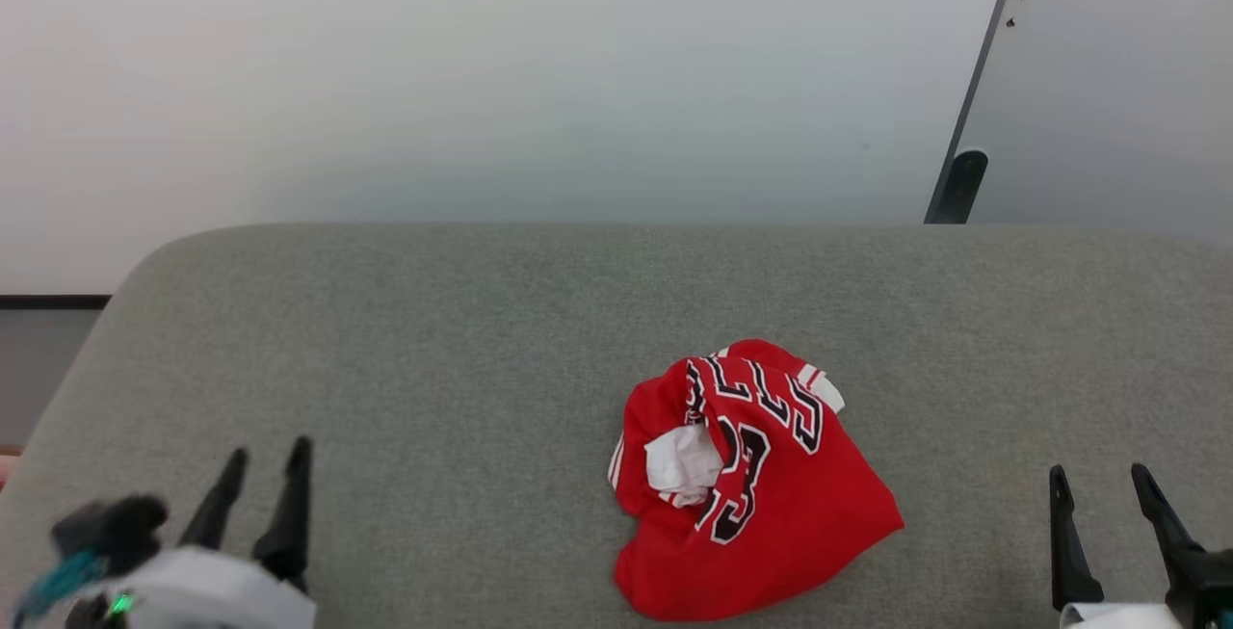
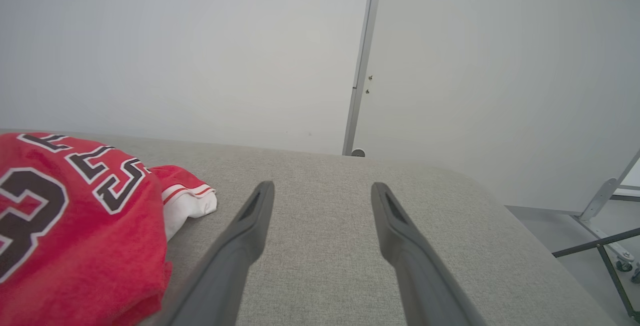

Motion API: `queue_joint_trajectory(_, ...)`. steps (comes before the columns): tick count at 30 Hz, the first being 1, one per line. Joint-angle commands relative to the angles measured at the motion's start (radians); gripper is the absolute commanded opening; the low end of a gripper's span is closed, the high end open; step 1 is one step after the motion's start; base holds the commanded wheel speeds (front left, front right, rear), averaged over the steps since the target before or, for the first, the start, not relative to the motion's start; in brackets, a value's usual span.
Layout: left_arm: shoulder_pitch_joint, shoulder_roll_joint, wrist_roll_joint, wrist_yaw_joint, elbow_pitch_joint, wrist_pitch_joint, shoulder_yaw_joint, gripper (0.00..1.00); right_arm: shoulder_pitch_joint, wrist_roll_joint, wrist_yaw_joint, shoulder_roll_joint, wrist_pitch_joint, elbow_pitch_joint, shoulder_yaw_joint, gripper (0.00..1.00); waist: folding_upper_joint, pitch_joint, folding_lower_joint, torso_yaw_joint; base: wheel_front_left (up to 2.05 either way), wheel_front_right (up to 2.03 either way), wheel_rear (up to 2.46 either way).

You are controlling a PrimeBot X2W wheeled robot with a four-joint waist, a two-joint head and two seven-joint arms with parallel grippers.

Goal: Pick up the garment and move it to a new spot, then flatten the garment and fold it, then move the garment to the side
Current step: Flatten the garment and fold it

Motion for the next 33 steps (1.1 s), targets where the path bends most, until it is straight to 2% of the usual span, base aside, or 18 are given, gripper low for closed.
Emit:
queue_joint_trajectory(1,-0.028,0.008,-0.017,-0.003,-0.011,0.044,-0.01,1.0,-0.021,-0.009,0.0,0.002,-0.001,-0.001,0.008,1.0,0.0,0.007,0.0,-0.008,0.0,0.0,0.0)
queue_joint_trajectory(4,-0.082,0.016,-0.071,0.008,-0.045,0.219,-0.045,1.0,-0.027,-0.013,0.0,-0.001,-0.001,0.0,0.023,1.0,0.0,0.02,0.0,-0.022,0.0,0.0,0.0)
queue_joint_trajectory(8,-0.164,0.046,-0.125,0.048,-0.116,0.492,-0.103,1.0,-0.043,-0.01,0.0,-0.006,-0.001,-0.001,0.04,1.0,0.0,0.042,0.0,-0.05,0.0,0.0,0.0)
queue_joint_trajectory(14,-0.266,0.083,-0.195,0.151,-0.2,0.879,-0.189,1.0,-0.061,-0.001,0.0,-0.004,-0.001,0.006,0.047,1.0,0.0,0.076,0.0,-0.108,0.0,0.0,0.0)
queue_joint_trajectory(18,-0.315,0.115,-0.222,0.215,-0.261,1.081,-0.233,1.0,-0.076,0.01,0.0,-0.001,-0.001,0.008,0.045,1.0,0.0,0.106,0.0,-0.146,0.0,0.0,0.0)
queue_joint_trajectory(21,-0.344,0.124,-0.231,0.252,-0.297,1.177,-0.26,1.0,-0.079,0.014,0.0,0.0,-0.001,0.009,0.045,1.0,0.0,0.124,0.0,-0.168,0.0,0.0,0.0)
queue_joint_trajectory(24,-0.379,0.129,-0.219,0.271,-0.317,1.236,-0.29,1.0,-0.088,0.02,0.0,0.001,-0.001,0.008,0.046,1.0,0.0,0.142,0.0,-0.185,0.0,0.0,0.0)
queue_joint_trajectory(33,-0.469,0.106,-0.199,0.273,-0.3,1.303,-0.351,1.0,-0.122,0.042,0.0,0.002,-0.001,0.008,0.068,1.0,0.0,0.194,0.0,-0.227,0.0,0.0,0.0)
